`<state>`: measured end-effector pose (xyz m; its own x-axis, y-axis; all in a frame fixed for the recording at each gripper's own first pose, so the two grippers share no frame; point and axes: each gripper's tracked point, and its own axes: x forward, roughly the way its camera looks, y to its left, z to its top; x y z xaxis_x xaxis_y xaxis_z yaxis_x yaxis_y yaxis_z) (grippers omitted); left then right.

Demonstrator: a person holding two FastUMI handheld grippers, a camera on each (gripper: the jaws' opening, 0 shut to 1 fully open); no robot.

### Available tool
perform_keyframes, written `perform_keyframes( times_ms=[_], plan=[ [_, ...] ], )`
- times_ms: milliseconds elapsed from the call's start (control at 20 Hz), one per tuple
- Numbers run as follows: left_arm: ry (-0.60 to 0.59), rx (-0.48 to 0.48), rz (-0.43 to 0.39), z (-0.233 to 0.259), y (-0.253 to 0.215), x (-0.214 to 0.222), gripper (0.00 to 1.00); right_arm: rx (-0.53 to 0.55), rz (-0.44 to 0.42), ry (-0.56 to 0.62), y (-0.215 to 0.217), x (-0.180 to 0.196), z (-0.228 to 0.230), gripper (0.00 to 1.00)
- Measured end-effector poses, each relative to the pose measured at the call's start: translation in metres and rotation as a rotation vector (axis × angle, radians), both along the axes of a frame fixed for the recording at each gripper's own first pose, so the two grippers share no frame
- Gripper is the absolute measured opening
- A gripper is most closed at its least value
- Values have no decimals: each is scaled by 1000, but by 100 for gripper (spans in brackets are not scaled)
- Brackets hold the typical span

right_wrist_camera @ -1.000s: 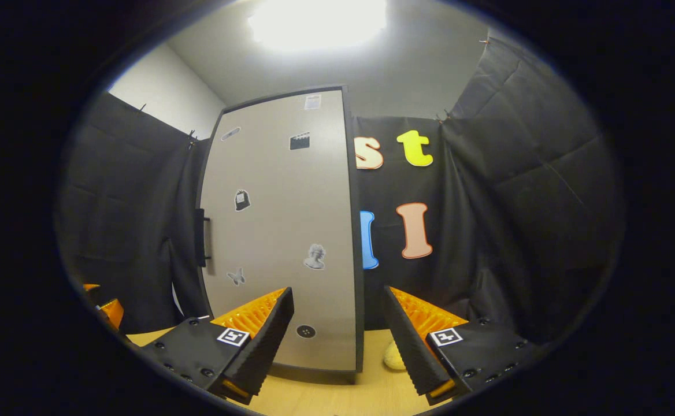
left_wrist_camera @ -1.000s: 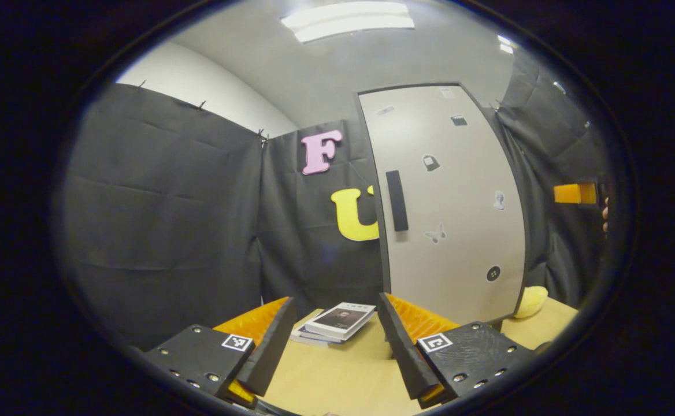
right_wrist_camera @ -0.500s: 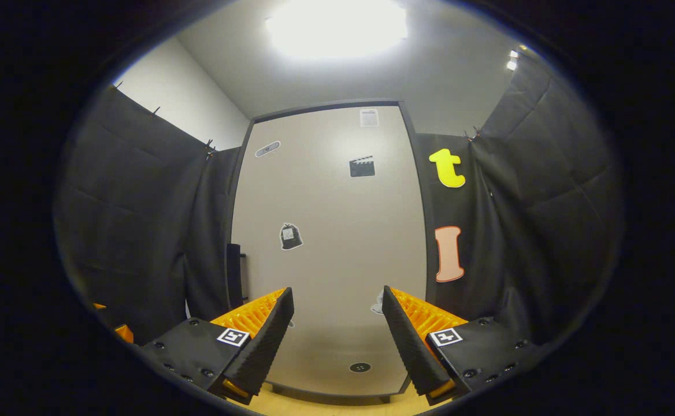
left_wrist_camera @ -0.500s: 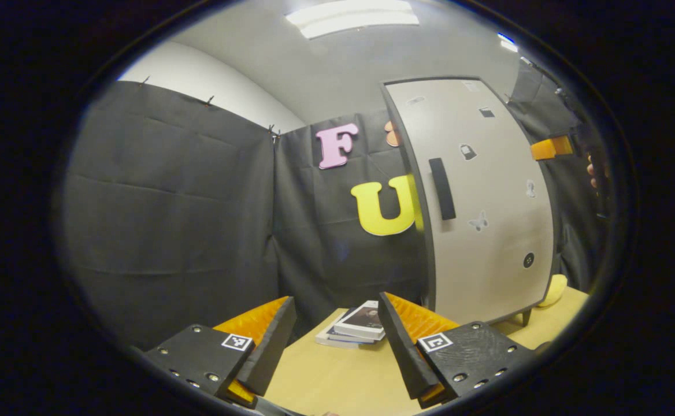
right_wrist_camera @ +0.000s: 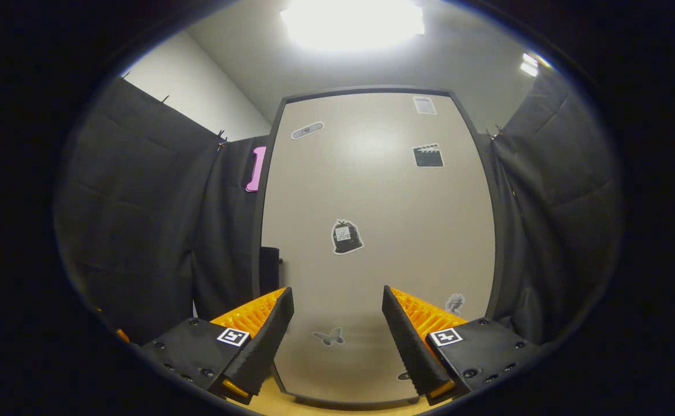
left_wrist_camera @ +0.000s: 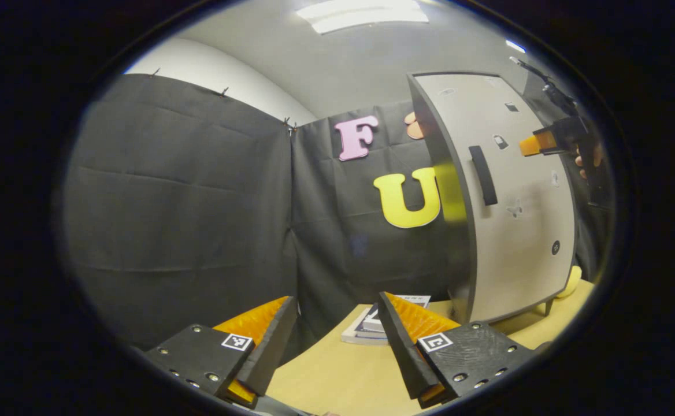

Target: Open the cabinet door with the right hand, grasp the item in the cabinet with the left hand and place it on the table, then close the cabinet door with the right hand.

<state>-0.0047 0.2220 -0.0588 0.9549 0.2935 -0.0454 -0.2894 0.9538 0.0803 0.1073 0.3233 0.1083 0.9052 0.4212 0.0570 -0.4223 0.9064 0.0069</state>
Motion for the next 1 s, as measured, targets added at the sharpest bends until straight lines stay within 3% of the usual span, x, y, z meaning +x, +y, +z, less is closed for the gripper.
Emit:
perform_keyframes(
  times_ms=[850,900,1000],
  plan=[
    [35,-8,93,-36,100,-6,87,-72,-4,72,107,43,-34,96],
    [36,-10,97,-37,103,-6,86,-78,-5,80,110,45,-36,81],
    [35,-15,103,-38,107,-5,86,-93,-11,107,114,50,-44,73]
  ],
)
